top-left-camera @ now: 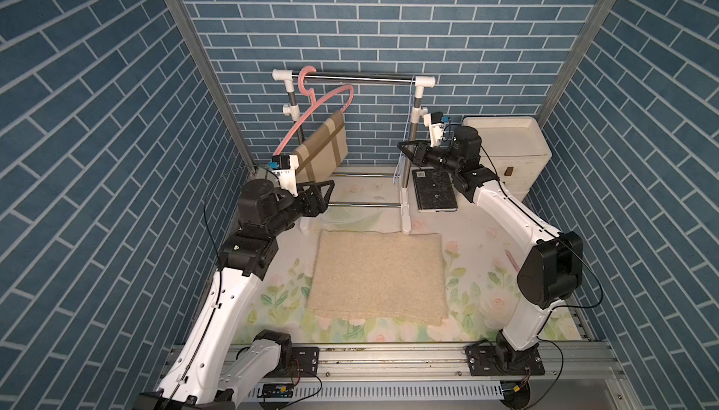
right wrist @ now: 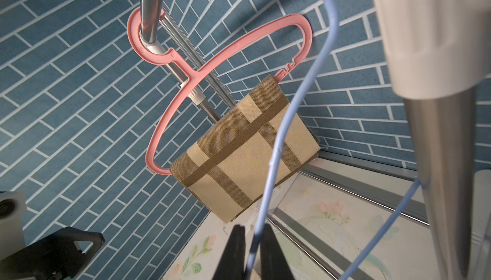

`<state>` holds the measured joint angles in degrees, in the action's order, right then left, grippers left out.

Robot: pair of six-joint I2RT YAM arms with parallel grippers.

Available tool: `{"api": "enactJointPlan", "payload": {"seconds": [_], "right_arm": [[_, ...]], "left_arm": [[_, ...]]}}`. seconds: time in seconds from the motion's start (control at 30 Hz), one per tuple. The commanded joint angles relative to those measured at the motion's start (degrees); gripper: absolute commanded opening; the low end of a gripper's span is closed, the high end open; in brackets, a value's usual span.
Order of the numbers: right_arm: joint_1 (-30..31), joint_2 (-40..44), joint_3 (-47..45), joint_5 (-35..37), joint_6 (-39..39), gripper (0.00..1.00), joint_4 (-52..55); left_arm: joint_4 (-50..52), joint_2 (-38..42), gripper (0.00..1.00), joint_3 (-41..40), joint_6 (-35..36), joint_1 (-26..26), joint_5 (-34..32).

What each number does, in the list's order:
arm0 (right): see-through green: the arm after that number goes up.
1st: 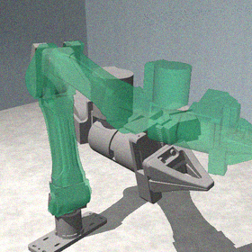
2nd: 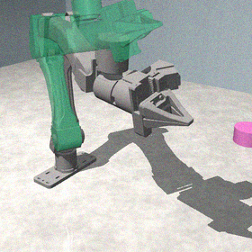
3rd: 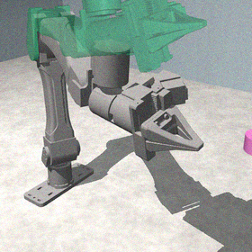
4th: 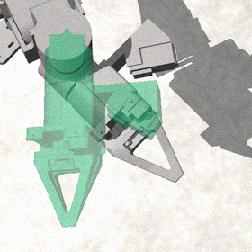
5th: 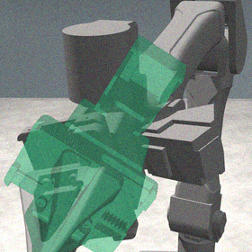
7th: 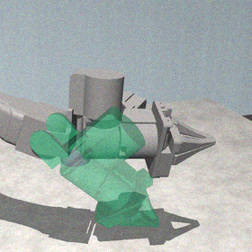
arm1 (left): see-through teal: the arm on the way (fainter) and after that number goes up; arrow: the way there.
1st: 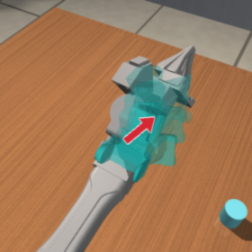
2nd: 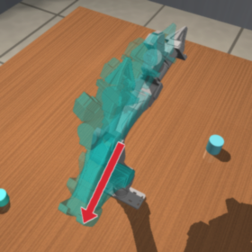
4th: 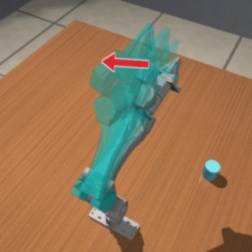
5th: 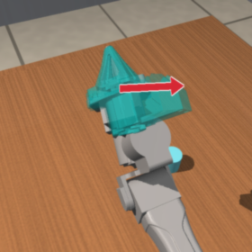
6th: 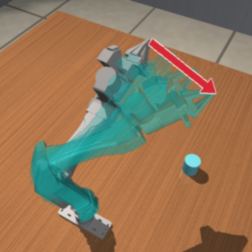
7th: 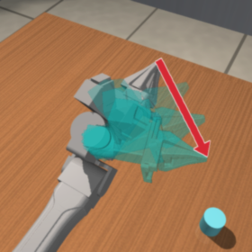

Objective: Hang the scarf on the hanger
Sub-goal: Pick up the hanger from the clothesline.

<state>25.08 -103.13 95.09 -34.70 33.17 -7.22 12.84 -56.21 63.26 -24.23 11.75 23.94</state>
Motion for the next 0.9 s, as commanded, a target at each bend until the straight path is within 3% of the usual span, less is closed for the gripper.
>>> {"api": "enactJointPlan", "payload": {"seconds": [0.0,0.13,0.43,0.67,0.87], "right_arm": [[0.6,-1.1,2.8,0.2,-1.0,0.12,0.3],[1.3,-1.1,5.0,1.6,-3.5,0.0,2.9],[5.7,4.0,1.9,10.4,-8.8,0.0,5.3],[12.6,11.6,-14.3,22.5,-9.9,0.0,1.4],[17.5,17.8,-25.9,30.7,-9.3,0.0,-1.3]], "left_arm": [[-1.5,0.3,0.71,0.3,0.0,0.7,0.5],[-1.3,0.5,0.71,0.6,0.0,1.2,0.2],[-1.5,-0.7,0.7,4.7,-0.5,3.2,-1.5],[-1.4,-3.6,0.71,9.5,-2.4,4.6,-3.3],[-3.7,-9.5,0.71,14.3,-3.0,9.4,-5.4]]}}
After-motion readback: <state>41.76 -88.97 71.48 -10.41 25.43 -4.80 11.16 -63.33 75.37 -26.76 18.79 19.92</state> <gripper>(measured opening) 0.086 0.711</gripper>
